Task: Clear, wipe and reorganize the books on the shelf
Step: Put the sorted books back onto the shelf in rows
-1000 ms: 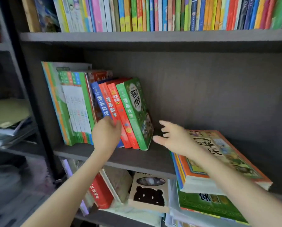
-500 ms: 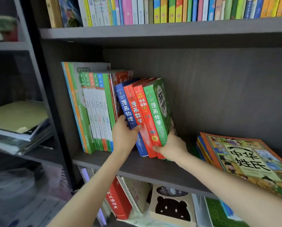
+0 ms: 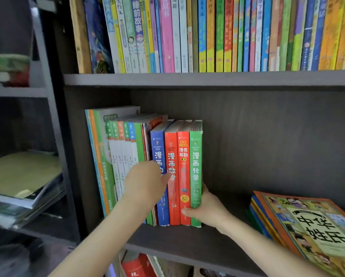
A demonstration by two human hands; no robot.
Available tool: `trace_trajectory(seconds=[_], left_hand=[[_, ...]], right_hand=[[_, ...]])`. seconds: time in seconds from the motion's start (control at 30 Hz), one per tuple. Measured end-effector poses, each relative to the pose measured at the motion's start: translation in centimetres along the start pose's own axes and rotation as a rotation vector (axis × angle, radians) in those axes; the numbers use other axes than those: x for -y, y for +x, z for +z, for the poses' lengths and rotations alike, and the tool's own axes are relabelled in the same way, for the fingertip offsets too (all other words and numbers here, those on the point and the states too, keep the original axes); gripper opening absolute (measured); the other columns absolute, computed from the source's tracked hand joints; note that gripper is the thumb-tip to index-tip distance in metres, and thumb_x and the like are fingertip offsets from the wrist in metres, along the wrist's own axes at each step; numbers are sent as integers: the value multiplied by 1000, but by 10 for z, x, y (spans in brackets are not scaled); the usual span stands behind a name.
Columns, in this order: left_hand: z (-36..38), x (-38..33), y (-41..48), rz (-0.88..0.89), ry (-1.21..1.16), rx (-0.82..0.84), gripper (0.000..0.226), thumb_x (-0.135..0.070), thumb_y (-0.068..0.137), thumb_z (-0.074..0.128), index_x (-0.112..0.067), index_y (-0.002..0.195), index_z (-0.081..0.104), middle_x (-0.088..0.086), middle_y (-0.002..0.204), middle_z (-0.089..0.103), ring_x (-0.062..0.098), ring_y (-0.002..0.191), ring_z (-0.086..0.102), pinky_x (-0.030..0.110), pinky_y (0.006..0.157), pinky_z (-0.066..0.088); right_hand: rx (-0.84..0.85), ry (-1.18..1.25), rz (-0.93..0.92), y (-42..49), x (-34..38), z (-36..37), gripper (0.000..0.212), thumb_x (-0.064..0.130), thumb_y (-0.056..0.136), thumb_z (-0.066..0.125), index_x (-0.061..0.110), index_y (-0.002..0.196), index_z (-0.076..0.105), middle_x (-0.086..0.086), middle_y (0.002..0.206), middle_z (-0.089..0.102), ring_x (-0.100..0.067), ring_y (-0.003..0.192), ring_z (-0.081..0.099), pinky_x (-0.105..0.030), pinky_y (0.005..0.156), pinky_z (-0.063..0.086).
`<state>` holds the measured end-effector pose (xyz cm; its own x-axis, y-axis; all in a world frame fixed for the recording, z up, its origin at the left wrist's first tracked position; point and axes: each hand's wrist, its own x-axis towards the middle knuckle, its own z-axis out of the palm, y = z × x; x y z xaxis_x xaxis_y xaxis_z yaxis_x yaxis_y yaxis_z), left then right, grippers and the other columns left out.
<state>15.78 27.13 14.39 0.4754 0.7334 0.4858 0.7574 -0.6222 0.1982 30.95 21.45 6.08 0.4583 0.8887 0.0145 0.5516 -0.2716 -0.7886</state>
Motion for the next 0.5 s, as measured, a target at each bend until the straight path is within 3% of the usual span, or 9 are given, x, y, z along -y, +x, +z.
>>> trace_trajectory(seconds=[0.07,0.17,0.23,0.3,0.37,0.5], left_hand=[[-21,3,5,35,77,-173,50,-49,97,44,-14,61,38,-4,59,40,8,50,36,21,44,25],[-34,14,23,299,66,-487,38,-40,76,75,-6,87,63,7,83,61,25,73,59,31,67,49],[-33,25,38,439,186,-432,69,-39,58,88,4,107,65,19,101,67,38,94,64,46,90,50],[-29,36,51,537,315,-321,89,-42,48,91,5,118,62,21,110,67,38,106,63,53,102,35],[-30,41,56,582,378,-284,94,-44,44,91,3,119,61,19,109,69,36,106,64,53,103,28],[-34,42,70,592,327,-313,86,-42,42,92,-2,112,66,14,100,72,33,96,68,51,101,26]], right_hand=[[34,23,-25,-1,5,-8,77,30,74,80,30,138,38,8,130,59,-11,117,57,-37,102,47],[-48,111,-109,2,26,-22,90,32,69,83,33,140,28,13,124,61,-9,113,59,-39,99,48],[-83,134,-148,4,42,-27,97,32,70,83,34,143,19,11,125,59,-11,114,58,-42,99,47],[-103,91,-147,4,49,-26,104,33,73,81,31,148,9,7,130,57,-16,117,57,-46,100,46],[-112,12,-140,2,50,-21,103,31,79,75,27,151,1,5,133,55,-17,118,57,-44,100,47],[-254,-76,-121,1,52,-5,86,27,89,65,19,151,6,0,130,55,-18,115,58,-36,94,50]])
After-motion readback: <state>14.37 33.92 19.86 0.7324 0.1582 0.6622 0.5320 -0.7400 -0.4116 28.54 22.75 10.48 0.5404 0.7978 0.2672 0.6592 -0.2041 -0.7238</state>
